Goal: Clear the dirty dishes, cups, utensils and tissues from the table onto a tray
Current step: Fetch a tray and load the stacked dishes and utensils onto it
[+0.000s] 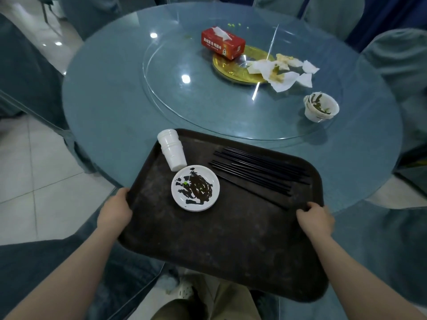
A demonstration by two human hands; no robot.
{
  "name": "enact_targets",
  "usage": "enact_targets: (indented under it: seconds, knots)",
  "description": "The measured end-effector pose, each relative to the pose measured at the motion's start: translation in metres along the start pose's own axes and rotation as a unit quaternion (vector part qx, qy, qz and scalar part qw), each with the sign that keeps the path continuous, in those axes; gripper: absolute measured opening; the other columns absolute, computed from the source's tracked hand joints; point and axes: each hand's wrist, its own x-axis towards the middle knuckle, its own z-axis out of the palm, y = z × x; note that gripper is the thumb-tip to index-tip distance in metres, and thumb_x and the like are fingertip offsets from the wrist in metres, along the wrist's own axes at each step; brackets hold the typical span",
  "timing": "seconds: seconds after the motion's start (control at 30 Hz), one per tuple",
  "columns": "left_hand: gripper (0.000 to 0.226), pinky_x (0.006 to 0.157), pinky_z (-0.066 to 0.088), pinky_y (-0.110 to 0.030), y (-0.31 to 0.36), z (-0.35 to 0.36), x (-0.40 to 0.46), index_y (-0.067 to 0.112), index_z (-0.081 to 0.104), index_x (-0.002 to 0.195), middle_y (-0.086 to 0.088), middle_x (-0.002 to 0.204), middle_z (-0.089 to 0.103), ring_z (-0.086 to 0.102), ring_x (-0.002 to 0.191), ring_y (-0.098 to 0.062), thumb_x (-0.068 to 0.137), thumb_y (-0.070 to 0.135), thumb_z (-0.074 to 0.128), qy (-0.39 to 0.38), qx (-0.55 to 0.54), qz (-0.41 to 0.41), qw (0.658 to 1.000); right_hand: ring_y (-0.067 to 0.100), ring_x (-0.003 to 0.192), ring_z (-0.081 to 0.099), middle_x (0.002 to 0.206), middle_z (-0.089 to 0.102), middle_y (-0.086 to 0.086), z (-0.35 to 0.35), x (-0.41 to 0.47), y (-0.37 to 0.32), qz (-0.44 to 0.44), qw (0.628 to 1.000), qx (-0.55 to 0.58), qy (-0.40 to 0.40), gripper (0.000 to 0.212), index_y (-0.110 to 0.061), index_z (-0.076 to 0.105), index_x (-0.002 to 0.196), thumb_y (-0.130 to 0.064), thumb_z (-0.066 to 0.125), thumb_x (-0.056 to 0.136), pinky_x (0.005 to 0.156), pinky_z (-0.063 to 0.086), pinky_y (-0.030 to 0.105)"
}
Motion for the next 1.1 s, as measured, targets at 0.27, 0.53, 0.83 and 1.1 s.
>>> enact_targets:
  seconds: [0.27, 0.53, 0.83, 1.1]
  knots:
    - [0.046, 0.087, 0.044, -0.041, -0.002, -0.005, 0.002, 0.013, 0.051, 0.128, -0.018, 0.119, 0.062, 0.057, 0.108, -0.039, 0.082, 0.006, 0.054, -0.012, -0.011, -0.03, 0.999, 0.041, 0.118, 0.049, 0.132, 0.05, 0.018, -0.011, 0.017, -0.014, -0.052, 0.998, 0.047, 0.0, 0.043, -0.009, 0.059, 0.126, -0.024, 0.053, 0.086, 0.098, 0.043, 0.044]
    - [0.044, 0.079, 0.044, -0.036, 0.012, -0.008, 0.0, 0.011, 0.057, 0.125, -0.017, 0.115, 0.063, 0.058, 0.101, -0.034, 0.082, 0.006, 0.051, 0.005, -0.07, -0.002, 0.998, 0.039, 0.114, 0.05, 0.13, 0.046, 0.019, -0.013, 0.023, -0.022, -0.052, 0.997, 0.051, -0.019, 0.044, -0.013, 0.055, 0.127, -0.024, 0.053, 0.085, 0.096, 0.045, 0.046]
    - [0.06, 0.111, 0.029, -0.038, 0.058, -0.001, -0.007, 0.016, 0.034, 0.147, -0.005, 0.154, 0.032, 0.034, 0.139, -0.023, 0.09, 0.013, 0.055, 0.012, -0.09, 0.088, 0.992, 0.03, 0.146, 0.011, 0.159, 0.015, 0.012, -0.006, 0.023, -0.042, -0.176, 0.984, -0.005, -0.008, 0.064, -0.016, 0.03, 0.148, -0.028, 0.054, 0.09, 0.116, 0.019, 0.05]
    - [0.06, 0.101, 0.037, -0.036, 0.126, 0.012, -0.003, 0.022, 0.038, 0.144, -0.004, 0.145, 0.046, 0.048, 0.126, -0.025, 0.088, 0.014, 0.058, -0.004, -0.121, 0.11, 0.987, 0.025, 0.147, 0.009, 0.159, 0.016, 0.009, -0.019, 0.067, -0.055, -0.235, 0.971, 0.03, -0.024, 0.063, -0.014, 0.028, 0.149, -0.027, 0.054, 0.092, 0.118, 0.016, 0.044]
